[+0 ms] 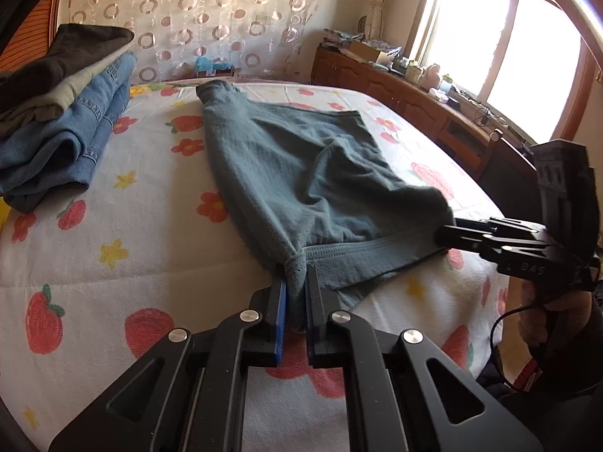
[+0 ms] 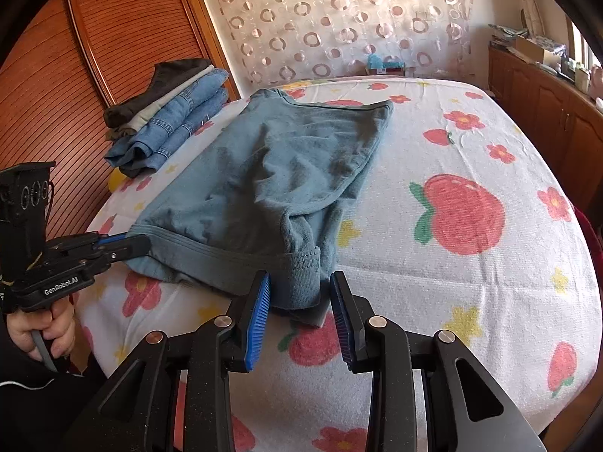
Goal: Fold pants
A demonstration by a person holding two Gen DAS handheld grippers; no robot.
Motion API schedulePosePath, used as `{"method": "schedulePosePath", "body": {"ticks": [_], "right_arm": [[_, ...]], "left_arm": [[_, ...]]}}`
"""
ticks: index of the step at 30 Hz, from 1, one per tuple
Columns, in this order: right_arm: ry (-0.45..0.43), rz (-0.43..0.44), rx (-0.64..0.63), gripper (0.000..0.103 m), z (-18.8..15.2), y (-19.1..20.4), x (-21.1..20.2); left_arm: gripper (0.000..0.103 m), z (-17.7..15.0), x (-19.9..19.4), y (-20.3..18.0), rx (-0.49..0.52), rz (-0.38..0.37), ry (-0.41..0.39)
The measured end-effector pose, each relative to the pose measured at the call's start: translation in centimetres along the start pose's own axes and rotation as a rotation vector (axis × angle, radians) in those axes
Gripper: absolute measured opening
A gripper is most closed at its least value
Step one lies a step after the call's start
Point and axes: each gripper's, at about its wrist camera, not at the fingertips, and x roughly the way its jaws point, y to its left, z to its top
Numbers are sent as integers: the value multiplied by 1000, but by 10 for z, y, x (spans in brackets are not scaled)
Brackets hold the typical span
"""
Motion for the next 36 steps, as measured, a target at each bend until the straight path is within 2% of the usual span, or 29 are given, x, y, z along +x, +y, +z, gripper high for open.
{"method": "schedulePosePath", "body": {"ticks": [4,8,11,14,23,24,25,30,36], "right_arm": [[-3,-4,14,34,2,-2,0],[-19,-28,-8,34,2,4,-2],[-34,-30,-2,39,1,4,-3],[-46,-22,11,40,1,1,-5],[3,-25,-22,40,-2,7,7],[5,-26,-31,37,-3,9,8],[10,-10,-32,21,-2,9,9],[-15,36,-26,16,1,5,1],[-89,85,-2,16,8,-5,-38]], "left_arm": [[9,1,-5,1,0,-5,-12],[9,-2,0,5,-12,2,8],[9,-5,5,6,-10,11,26],[9,-7,8,8,-16,14,36],[9,-9,8,8,-8,9,39],[8,-9,8,7,-1,10,38],[8,-8,6,5,7,9,34],[8,2,-18,-4,18,-26,-28],[8,19,-54,-21,38,-81,-102]]}}
